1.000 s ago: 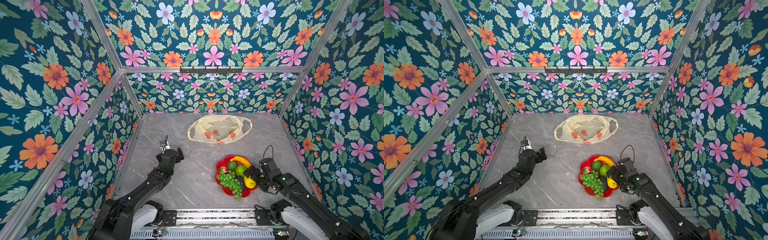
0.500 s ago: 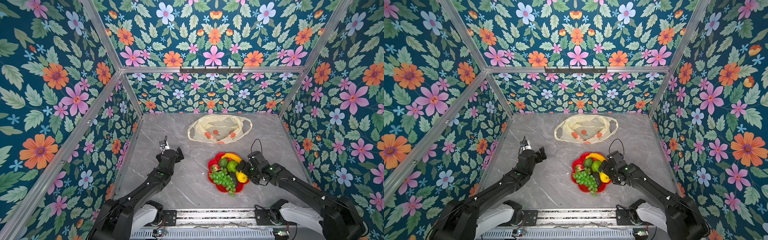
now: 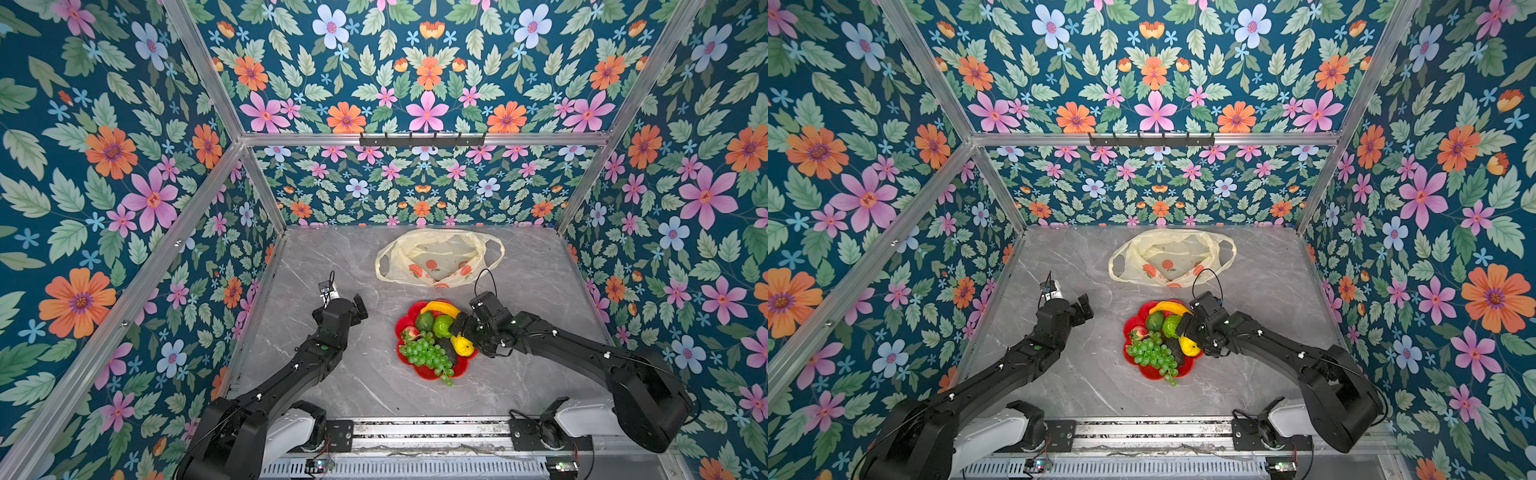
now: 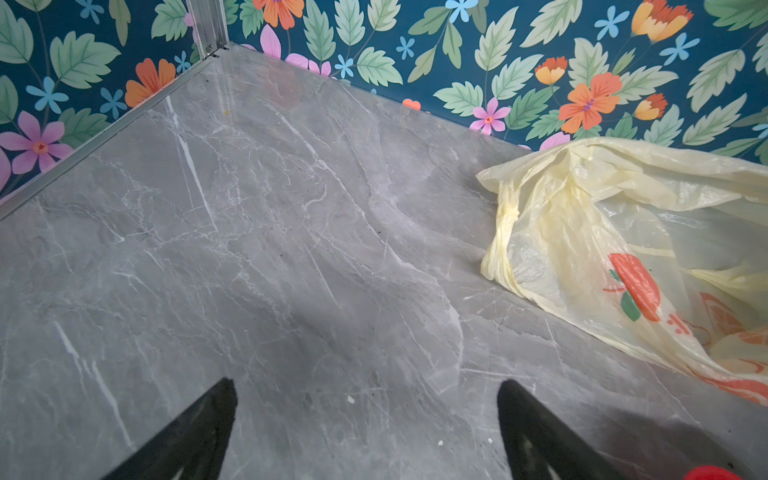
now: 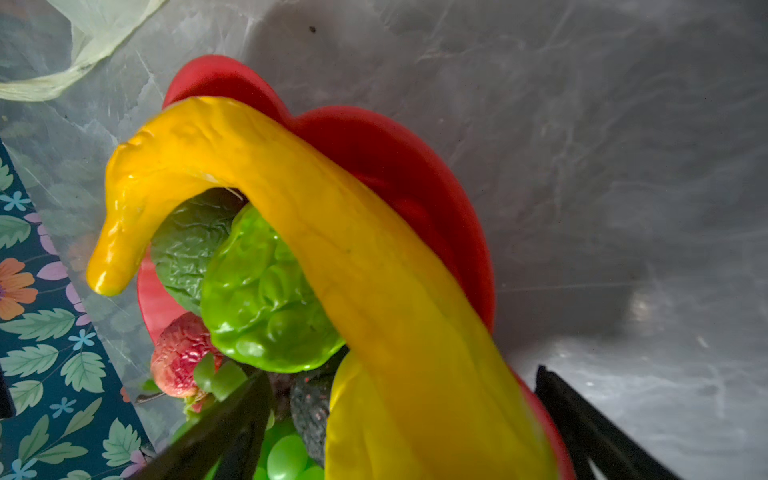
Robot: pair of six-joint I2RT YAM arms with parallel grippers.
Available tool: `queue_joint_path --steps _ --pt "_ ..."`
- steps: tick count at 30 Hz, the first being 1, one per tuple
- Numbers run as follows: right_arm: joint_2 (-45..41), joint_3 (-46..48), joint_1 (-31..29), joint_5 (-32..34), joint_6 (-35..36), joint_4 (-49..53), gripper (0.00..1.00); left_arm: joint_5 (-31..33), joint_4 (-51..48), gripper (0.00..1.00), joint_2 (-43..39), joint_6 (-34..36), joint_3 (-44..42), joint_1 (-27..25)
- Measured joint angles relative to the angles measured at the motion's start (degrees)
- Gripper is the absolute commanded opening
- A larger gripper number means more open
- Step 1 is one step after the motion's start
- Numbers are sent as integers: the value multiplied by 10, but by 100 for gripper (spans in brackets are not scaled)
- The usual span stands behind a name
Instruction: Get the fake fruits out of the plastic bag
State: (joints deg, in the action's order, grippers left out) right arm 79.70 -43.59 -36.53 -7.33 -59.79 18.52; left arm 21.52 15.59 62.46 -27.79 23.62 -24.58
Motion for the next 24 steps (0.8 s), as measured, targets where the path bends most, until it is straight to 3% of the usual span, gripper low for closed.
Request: queue_joint_path --steps 11,24 --pt "72 -62 -31 -17 7 -16 99 8 -9 100 0 -3 5 0" --pt "33 -64 -31 1 45 38 99 11 -11 100 6 -1 9 0"
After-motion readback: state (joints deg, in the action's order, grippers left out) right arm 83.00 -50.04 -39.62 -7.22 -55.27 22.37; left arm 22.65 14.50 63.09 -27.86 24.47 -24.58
